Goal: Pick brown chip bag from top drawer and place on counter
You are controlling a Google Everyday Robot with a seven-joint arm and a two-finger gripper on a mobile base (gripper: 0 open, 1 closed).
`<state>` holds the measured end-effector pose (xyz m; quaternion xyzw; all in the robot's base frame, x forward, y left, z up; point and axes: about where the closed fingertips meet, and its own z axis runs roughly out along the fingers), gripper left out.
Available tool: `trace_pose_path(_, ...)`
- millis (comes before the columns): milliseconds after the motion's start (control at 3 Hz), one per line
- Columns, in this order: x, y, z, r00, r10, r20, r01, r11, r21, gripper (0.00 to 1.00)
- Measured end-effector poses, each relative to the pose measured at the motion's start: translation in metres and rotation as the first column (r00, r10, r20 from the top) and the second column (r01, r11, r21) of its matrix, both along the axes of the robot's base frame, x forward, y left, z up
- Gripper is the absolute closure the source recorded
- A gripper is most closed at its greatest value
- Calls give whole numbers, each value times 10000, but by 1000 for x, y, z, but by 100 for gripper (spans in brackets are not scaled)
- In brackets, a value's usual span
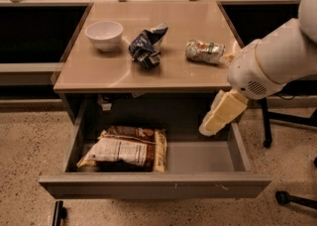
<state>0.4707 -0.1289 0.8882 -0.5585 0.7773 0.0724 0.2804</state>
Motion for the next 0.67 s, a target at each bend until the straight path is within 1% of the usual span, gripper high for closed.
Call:
trace_pose_path(333,19,3,10,9969,-303,732,285,9993,254,0)
trace_pose_path(667,19,3,10,9969,-303,732,285,9993,256,0)
